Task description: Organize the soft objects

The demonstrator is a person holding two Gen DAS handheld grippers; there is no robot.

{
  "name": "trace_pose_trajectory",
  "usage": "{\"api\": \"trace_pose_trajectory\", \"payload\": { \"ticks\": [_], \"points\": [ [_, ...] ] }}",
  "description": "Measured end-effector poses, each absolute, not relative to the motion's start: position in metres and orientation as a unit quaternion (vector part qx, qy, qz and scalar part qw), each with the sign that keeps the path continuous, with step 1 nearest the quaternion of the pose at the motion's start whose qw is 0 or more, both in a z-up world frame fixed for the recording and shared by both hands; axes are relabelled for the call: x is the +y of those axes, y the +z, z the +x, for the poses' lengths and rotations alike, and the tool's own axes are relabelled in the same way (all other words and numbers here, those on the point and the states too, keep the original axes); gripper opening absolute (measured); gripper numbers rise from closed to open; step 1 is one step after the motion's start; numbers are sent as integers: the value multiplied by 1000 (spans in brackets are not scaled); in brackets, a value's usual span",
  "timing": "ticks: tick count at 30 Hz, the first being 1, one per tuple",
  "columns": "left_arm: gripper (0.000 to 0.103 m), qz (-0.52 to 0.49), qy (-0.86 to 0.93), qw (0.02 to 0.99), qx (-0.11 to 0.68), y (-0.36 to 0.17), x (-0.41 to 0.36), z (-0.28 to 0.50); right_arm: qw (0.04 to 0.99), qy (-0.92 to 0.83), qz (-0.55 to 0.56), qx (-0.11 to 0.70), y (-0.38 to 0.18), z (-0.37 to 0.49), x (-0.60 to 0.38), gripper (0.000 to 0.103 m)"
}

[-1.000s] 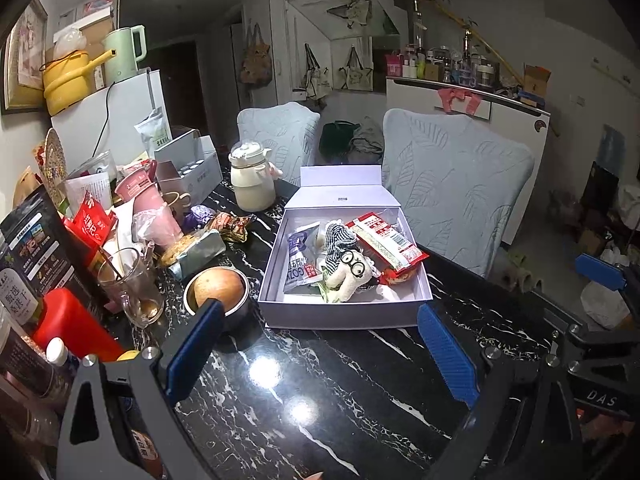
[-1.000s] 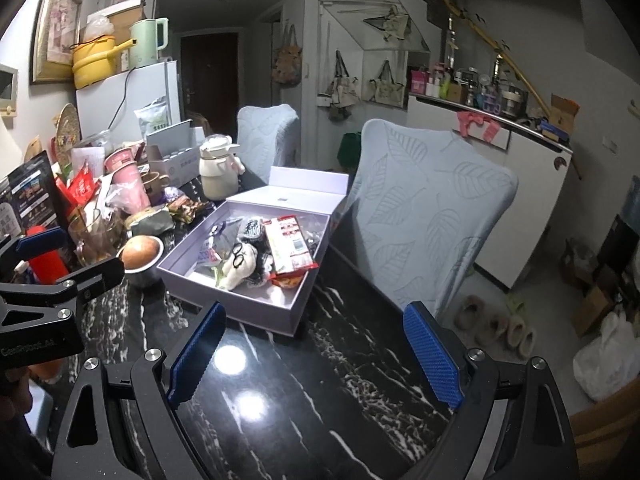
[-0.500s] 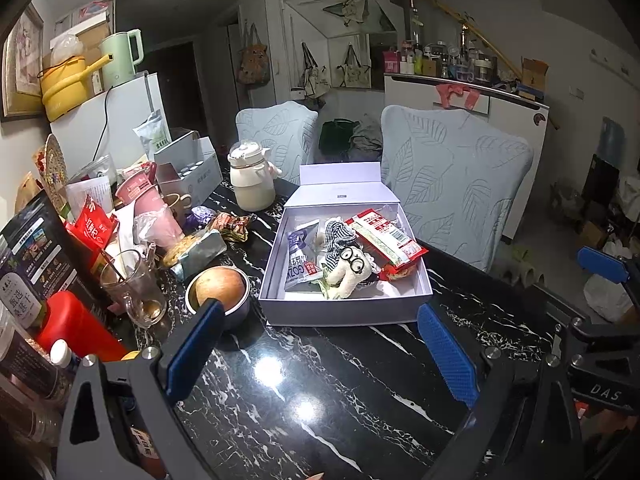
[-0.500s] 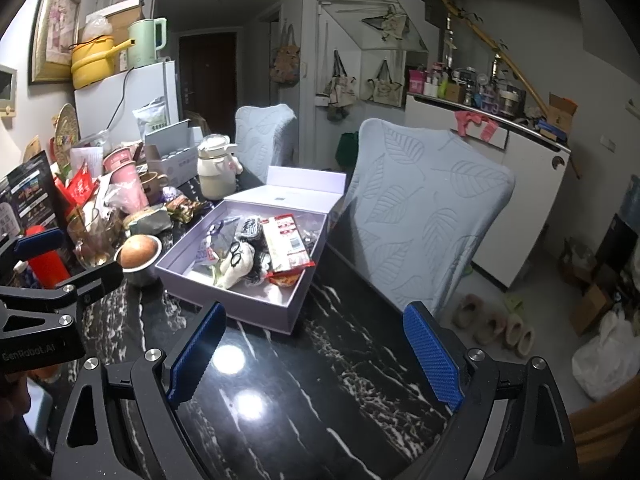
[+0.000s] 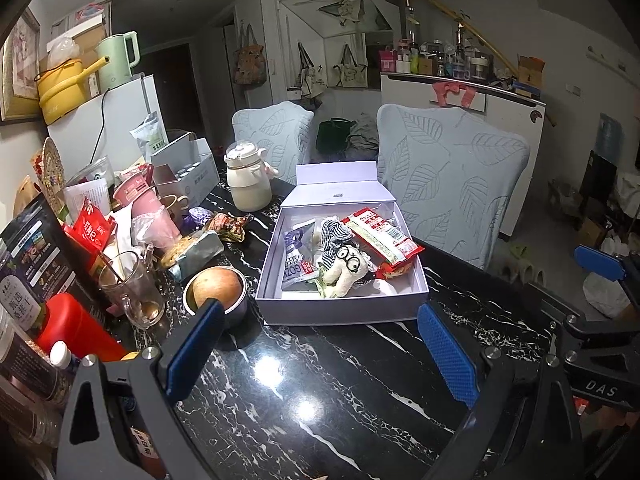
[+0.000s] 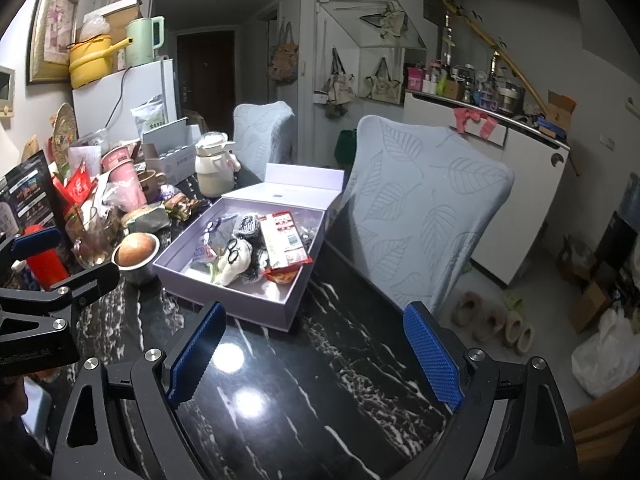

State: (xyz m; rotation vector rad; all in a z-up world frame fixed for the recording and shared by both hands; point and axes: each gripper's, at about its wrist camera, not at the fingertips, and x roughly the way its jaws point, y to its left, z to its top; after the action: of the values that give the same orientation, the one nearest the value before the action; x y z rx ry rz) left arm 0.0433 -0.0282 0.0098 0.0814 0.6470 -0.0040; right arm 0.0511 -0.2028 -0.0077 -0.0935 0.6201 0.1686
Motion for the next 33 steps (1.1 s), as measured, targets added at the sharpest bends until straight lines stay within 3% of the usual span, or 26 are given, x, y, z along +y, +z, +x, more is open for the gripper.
{"api": "trace_pose_trajectory", "payload": {
  "ticks": [33],
  "points": [
    [99, 38, -16, 943, 329, 1, -30, 47, 945, 76, -43, 315, -13, 52, -205, 91]
  ]
}}
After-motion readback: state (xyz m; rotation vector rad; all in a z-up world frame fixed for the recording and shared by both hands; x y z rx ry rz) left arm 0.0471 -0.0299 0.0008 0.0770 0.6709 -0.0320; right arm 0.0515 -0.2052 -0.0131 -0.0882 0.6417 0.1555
